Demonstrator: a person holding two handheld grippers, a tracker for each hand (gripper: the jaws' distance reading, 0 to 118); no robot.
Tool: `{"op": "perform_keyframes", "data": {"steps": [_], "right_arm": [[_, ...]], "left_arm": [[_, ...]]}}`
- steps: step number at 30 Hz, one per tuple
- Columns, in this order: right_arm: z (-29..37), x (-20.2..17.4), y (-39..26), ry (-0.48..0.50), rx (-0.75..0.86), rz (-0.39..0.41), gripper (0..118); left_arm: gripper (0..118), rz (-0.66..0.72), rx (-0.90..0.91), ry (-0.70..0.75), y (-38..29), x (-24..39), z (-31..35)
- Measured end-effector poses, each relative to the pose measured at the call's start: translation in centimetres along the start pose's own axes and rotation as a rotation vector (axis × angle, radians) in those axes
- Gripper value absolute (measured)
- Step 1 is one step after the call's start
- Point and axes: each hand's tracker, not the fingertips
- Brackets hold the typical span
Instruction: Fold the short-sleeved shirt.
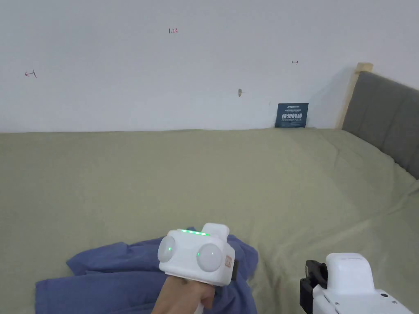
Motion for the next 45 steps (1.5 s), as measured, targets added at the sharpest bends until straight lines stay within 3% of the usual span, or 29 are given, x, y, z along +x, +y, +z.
{"op": "perform_keyframes", "data": {"steps": [4, 5, 6, 7, 8, 9, 10, 14, 15, 16, 17, 20, 24, 31, 38, 45], "right_arm": [[-1.1, 0.2, -0.7, -0.001, -0.031, -0.002, 0], [-1.3, 0.2, -0.7, 0.000, -0.039, 0.000, 0], [-1.3, 0.1, -0.8, -0.001, -0.040, -0.003, 0], [-1.2, 0.1, -0.7, 0.000, -0.042, -0.009, 0], [-1.1, 0.0, -0.7, 0.003, -0.041, -0.015, 0], [-1.2, -0.1, -0.9, 0.006, -0.038, -0.015, 0], [-1.0, -0.3, -0.9, 0.007, -0.033, -0.011, 0], [0.6, -1.2, -0.2, 0.029, -0.005, -0.016, 0], [1.2, -1.4, -0.1, 0.037, 0.010, -0.016, 0], [1.9, -1.7, 0.0, 0.050, 0.028, -0.015, 0], [2.4, -1.9, 0.0, 0.057, 0.041, -0.015, 0], [4.0, -2.8, -0.1, 0.074, 0.063, -0.021, 0], [6.1, -4.0, -0.9, 0.100, 0.099, -0.037, 0], [7.3, -5.9, -1.2, 0.131, 0.104, -0.021, 0], [5.8, -6.1, -1.0, 0.133, 0.076, -0.001, 0], [2.7, -6.5, -1.9, 0.109, 0.003, 0.028, 0]], "left_arm": [[3, 0.034, -0.003, -0.022, -0.9, -1.5, -1.1], [16, 0.031, 0.026, -0.026, -1.0, -1.8, -0.8], [68, 0.036, 0.053, -0.022, -1.2, -2.2, -0.4], [113, 0.043, 0.045, 0.000, -1.4, -2.5, -0.1], [118, 0.055, 0.091, 0.028, -2.0, -2.9, 1.3], [103, 0.040, 0.141, 0.045, -1.8, -3.6, 2.5], [96, 0.052, 0.149, 0.070, -2.2, -4.3, 3.9], [86, 0.078, 0.332, 0.213, -6.5, -6.2, 13.0], [62, 0.073, 0.379, 0.244, -7.8, -6.6, 15.3], [19, 0.062, 0.438, 0.246, -9.5, -7.4, 17.9], [0, 0.084, 0.463, 0.260, -10.8, -7.9, 19.8], [0, 0.118, 0.525, 0.266, -15.6, -10.0, 25.1], [0, 0.178, 0.599, 0.463, -20.8, -10.4, 29.7], [0, 0.333, 0.613, 0.477, -24.3, -12.8, 32.2], [0, 0.357, 0.441, 0.417, -20.9, -17.5, 28.7], [0, 0.320, 0.207, 0.330, -13.9, -25.4, 18.0]]}}
